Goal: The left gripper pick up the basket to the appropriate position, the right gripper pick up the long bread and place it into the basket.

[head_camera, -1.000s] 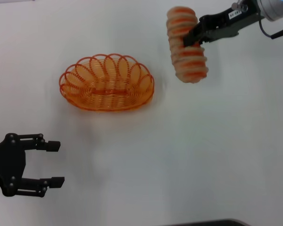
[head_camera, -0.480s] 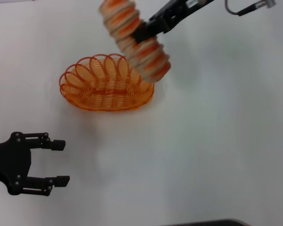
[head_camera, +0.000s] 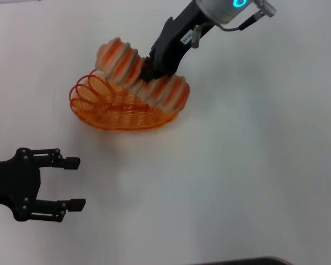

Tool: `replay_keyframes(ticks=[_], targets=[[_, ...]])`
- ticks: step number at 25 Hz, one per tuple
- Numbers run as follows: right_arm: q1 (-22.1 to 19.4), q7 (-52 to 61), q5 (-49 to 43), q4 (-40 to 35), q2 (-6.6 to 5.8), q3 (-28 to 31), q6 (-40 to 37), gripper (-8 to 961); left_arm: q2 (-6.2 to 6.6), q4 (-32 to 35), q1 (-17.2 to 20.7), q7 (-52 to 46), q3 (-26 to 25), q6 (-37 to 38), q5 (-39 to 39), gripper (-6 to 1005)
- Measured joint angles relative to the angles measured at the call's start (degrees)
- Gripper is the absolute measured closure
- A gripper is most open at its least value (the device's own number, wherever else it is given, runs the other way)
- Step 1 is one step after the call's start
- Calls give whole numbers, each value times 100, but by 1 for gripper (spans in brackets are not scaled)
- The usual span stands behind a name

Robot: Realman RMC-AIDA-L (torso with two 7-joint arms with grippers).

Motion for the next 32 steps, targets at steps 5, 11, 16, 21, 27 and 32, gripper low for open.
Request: replay_keyframes(ticks=[5,11,16,21,27,32], targets=[[51,-92,-34,-2,27,-696,460,782,-31,-1,-52,-22,-19,-48,-3,202],[210,-189,-255,-4,71,-1122,766,781,-40,5,-108,-122,-33,-115,-12,201],[274,-232,-344,-2,93,-1338,814,781,-41,3,-147,-161,-59,-158,-16,201],[277,-292,-329,1,102,-1355,901,710,-46,-7,-188,-163,-108,-181,-22,202],[286,-331,-261,6,108,-1365,949,512,-47,-22,-218,-176,-150,-197,-22,203],[235,-297,132,5,66,-1341,919,370,-47,-35,-223,-183,-241,-206,-29,203]])
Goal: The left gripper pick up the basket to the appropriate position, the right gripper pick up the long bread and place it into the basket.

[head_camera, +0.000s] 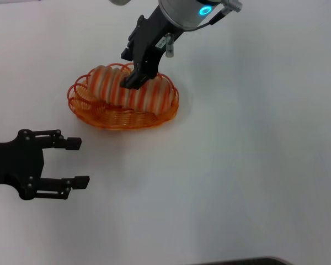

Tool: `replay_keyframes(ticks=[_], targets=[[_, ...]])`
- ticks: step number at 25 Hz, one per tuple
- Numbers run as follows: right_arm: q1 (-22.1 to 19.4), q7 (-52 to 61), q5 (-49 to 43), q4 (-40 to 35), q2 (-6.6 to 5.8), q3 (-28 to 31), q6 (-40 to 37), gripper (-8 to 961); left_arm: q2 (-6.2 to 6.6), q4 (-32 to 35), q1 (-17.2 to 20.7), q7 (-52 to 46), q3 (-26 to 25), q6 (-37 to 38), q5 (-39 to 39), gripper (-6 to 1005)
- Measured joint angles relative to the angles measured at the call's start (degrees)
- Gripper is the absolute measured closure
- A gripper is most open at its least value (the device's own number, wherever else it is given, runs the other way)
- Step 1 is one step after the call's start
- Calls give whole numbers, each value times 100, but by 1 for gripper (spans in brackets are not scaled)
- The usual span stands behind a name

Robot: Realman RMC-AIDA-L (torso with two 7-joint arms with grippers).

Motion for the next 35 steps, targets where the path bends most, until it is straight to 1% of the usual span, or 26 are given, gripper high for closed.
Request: replay_keyframes(ticks=[1,2,3,4,10,12,18,22,24,25,30,35], targets=[[-47,17,138,-1,-24,15,-32,342,0,-6,0,0,-13,-15,-1,203],[-211,35,444,-47,-70,38,-112,342,0,-9,0,0,-20,-31,-2,204],[-211,35,444,-47,-70,38,-112,342,1,-11,2,0,-20,-59,-2,204],[-316,35,565,-93,-86,50,-151,342,4,-15,3,0,-25,-102,-2,204],[-1276,-183,1210,-409,-113,190,-264,343,51,-238,-40,-11,-98,-356,-3,202],[-1564,-345,1408,-432,-119,310,-332,343,31,-251,-50,-37,-100,-399,-4,201],[-2480,-1226,2197,-417,-134,987,-646,349,-86,-295,-89,-141,-140,-562,-57,204],[-3088,-1822,2512,-393,-133,1217,-752,348,-101,-415,-146,-190,-234,-604,-63,202],[-3503,-2264,2638,-383,-112,1228,-756,347,-100,-519,-181,-215,-249,-688,-62,201],[-3503,-2264,2638,-383,-112,1228,-756,347,-98,-553,-187,-244,-250,-734,-59,201],[-4128,-2941,2915,-292,-111,1245,-769,346,-92,-608,-175,-388,-364,-784,-65,202],[-4455,-3407,3008,-224,-121,1278,-779,345,-70,-608,-201,-505,-464,-725,-71,202]])
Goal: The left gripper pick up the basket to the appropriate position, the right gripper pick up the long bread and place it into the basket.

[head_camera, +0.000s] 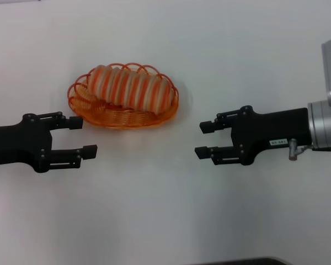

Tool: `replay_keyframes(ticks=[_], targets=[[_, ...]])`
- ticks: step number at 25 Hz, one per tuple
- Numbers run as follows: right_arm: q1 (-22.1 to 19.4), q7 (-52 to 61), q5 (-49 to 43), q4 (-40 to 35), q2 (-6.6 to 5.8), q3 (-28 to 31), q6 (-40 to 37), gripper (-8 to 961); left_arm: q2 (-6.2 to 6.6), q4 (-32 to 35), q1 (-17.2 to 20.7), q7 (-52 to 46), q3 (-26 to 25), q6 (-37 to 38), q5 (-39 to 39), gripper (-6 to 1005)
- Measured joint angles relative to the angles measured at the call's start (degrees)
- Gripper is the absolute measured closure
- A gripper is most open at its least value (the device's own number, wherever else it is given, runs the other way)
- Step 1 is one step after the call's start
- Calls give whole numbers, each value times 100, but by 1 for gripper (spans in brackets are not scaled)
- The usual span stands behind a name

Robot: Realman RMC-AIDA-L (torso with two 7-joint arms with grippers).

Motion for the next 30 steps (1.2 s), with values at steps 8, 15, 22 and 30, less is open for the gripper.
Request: replay_keyframes(ticks=[8,15,22,30], targets=[[-148,-815,11,467,0,347,-196,328,-21,0,-31,-83,-13,17,-9,202],[-124,-1428,18,793,-13,1006,-502,220,3,-4,-35,-159,8,54,19,201],[-87,-1487,-46,809,-35,1039,-527,7,5,-9,-6,-233,54,114,64,201],[18,-1500,-482,763,-34,1026,-494,7,5,-9,23,-228,286,116,97,201]])
